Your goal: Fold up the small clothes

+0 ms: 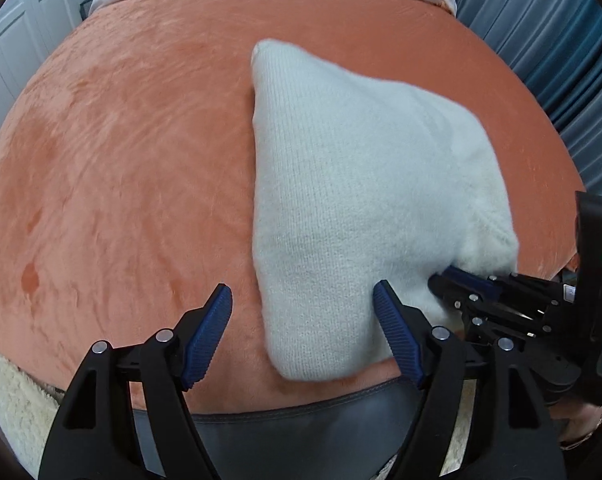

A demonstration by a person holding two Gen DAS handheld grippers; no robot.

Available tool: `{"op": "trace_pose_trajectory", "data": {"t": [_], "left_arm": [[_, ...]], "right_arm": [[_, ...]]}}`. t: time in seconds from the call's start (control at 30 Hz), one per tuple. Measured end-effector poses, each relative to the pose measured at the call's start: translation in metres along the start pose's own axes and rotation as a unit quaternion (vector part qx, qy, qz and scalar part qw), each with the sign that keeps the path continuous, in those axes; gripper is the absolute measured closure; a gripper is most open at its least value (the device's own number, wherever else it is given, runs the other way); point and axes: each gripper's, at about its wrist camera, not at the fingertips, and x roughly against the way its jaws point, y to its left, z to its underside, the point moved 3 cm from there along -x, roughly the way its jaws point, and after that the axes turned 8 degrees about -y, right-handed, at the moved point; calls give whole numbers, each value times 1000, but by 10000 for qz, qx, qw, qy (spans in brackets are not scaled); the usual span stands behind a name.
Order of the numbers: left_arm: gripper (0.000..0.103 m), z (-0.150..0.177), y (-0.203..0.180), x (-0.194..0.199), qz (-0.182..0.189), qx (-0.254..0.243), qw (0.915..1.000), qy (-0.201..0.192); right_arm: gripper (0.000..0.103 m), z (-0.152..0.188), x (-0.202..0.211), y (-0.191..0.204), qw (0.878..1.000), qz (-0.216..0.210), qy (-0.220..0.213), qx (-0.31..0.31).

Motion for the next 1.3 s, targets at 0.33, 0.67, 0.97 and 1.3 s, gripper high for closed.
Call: {"op": "trace_pose_trajectory", "data": {"t": [0.33, 0.67, 0.97, 1.3], "left_arm": [[33, 5, -3, 8, -21, -73, 9999, -72], [32, 6, 0, 6, 77, 4, 10000, -13], [29, 17, 4, -6, 257, 173, 9993, 205], [22, 11, 1, 0, 161, 53, 9998, 84]], "right_arm": [[88, -68, 25, 21, 9985, -287, -443, -147], [85, -76, 42, 19, 9970, 56, -701, -329], [56, 15, 60, -61, 9870, 123, -626, -1475], [93, -26, 105, -57, 9712, -658, -1758, -1466]]}}
